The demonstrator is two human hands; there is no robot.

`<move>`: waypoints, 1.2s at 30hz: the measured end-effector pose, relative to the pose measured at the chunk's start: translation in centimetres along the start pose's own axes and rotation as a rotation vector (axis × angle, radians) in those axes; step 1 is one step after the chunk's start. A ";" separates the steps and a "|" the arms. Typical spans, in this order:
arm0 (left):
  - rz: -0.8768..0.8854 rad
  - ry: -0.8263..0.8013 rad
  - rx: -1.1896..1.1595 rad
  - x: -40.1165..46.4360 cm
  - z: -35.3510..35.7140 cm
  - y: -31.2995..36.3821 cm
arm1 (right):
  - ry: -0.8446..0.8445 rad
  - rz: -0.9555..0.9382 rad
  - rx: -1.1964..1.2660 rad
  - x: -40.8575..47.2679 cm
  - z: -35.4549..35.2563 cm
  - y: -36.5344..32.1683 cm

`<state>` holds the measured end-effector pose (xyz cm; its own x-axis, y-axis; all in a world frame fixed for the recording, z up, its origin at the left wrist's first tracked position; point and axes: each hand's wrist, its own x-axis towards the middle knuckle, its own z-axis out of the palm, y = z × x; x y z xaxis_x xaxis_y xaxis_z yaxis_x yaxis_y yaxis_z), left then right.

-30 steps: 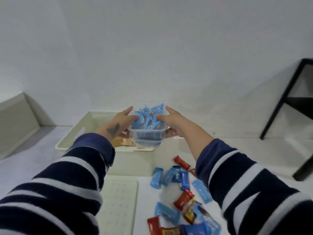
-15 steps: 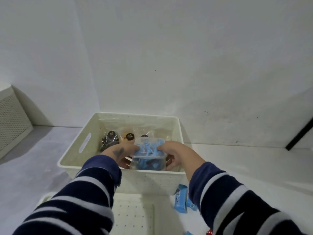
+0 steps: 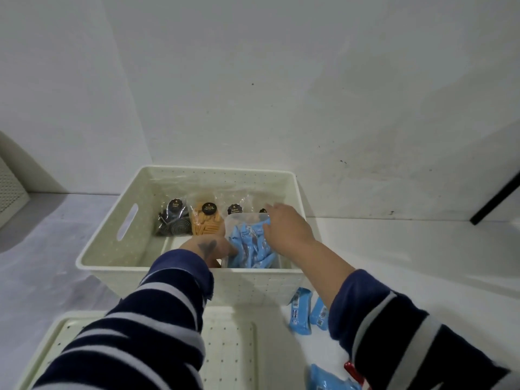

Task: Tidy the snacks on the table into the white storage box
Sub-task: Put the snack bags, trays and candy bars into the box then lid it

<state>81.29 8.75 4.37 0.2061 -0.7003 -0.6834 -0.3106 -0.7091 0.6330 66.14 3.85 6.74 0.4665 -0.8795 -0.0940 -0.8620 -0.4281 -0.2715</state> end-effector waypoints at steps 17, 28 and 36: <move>0.109 0.183 0.501 -0.3 3.6 3.0 | -0.069 -0.038 -0.076 -2.6 0.3 3.4; 0.449 0.280 0.643 -7.7 9.1 6.8 | -0.031 -0.012 0.178 -10.2 -3.7 9.9; 0.672 0.419 0.733 -12.6 18.0 6.0 | -0.198 0.067 0.089 -18.6 -4.5 17.1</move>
<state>60.16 14.80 10.24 0.0447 -0.9989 -0.0102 -0.9300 -0.0454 0.3648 41.88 11.94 8.20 0.4466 -0.8436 -0.2983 -0.8754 -0.3429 -0.3407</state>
